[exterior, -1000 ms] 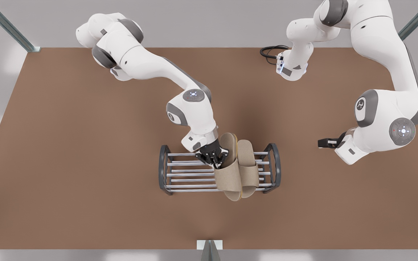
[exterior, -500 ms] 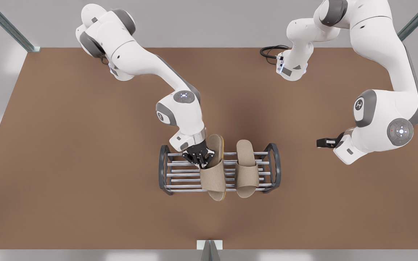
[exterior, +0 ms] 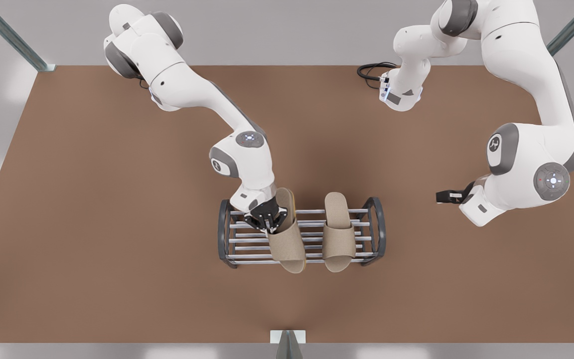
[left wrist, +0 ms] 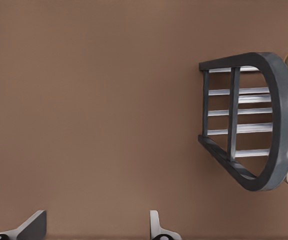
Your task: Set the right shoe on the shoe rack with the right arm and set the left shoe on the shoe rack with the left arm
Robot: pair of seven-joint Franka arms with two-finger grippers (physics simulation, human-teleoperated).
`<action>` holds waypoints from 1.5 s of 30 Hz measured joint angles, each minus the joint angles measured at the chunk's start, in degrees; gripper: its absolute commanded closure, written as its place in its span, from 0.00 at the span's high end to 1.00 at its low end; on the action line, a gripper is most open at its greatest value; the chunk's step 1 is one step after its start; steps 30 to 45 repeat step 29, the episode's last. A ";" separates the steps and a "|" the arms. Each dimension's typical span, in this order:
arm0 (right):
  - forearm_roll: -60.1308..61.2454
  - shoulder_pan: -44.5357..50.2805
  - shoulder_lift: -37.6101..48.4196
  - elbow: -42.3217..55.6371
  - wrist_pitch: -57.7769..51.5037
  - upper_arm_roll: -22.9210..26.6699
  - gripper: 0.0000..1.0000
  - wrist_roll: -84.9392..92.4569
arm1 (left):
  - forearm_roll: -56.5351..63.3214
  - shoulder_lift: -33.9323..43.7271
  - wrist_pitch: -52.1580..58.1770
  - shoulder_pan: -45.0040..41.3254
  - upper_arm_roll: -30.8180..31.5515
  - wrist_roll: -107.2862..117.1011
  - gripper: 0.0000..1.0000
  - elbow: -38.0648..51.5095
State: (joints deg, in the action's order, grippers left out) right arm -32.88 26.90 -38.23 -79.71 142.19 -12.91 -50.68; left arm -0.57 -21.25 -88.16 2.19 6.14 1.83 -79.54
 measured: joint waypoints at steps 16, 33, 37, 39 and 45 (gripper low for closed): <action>0.14 -19.66 8.54 -0.06 -8.94 -20.33 1.00 3.82 | -0.03 0.00 0.00 0.04 0.00 -0.01 1.00 0.06; 16.92 -36.16 25.02 5.15 -48.37 -2.08 1.00 14.37 | -0.21 -0.96 -2.19 -2.17 0.44 2.98 1.00 -0.83; 16.92 -36.16 25.02 5.15 -48.37 -2.08 1.00 14.37 | -0.21 -0.96 -2.19 -2.17 0.44 2.98 1.00 -0.83; 16.92 -36.16 25.02 5.15 -48.37 -2.08 1.00 14.37 | -0.21 -0.96 -2.19 -2.17 0.44 2.98 1.00 -0.83; 16.92 -36.16 25.02 5.15 -48.37 -2.08 1.00 14.37 | -0.21 -0.96 -2.19 -2.17 0.44 2.98 1.00 -0.83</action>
